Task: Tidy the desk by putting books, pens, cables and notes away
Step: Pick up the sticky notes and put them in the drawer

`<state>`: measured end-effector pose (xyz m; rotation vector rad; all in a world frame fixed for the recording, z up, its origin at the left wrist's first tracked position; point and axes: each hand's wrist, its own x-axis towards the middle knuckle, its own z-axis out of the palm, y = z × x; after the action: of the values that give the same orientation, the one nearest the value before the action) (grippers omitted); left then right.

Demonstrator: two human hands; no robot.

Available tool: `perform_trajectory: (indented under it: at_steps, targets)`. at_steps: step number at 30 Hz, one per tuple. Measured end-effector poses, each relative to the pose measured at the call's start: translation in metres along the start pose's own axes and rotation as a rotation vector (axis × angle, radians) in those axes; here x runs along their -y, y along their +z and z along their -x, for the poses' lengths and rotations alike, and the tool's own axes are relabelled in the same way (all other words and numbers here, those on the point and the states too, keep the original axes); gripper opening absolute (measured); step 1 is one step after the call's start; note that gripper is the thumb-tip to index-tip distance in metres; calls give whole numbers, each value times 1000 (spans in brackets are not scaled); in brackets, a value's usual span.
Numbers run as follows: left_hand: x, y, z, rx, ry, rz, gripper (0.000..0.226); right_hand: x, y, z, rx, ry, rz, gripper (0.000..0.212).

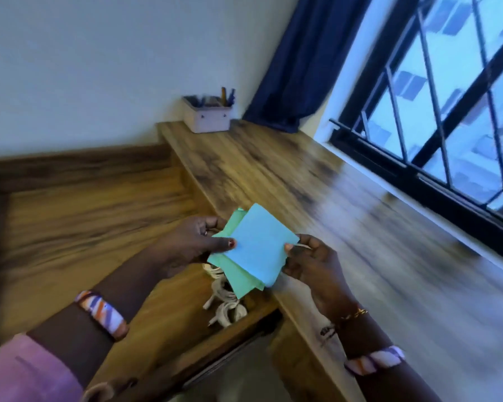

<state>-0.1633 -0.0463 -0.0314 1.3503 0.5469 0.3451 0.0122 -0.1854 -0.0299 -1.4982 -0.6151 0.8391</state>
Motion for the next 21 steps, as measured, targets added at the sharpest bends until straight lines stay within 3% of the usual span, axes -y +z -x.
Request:
perform_trajectory:
  at_steps: [2,4,7,10,12,15,21]
  targets:
    - [2,-15,47,-136,8,89,48,5,28,22,50,48,-115,4]
    - [7,-26,90,-317,25,104,29,3,50,40,78,90,-214,4]
    - [20,-52,160,-718,84,53,13,-10,85,63,131,180,-349,5]
    - [31,-79,223,-997,99,44,13,-26,119,79,153,302,-361,27]
    - [31,-91,260,-1097,72,-1,9,-33,145,89,174,374,-325,36]
    - [28,-108,297,-1183,73,-100,25,-39,183,99,220,420,-215,34]
    - [24,-141,323,-1211,83,-114,31,-57,249,99,261,359,-24,32]
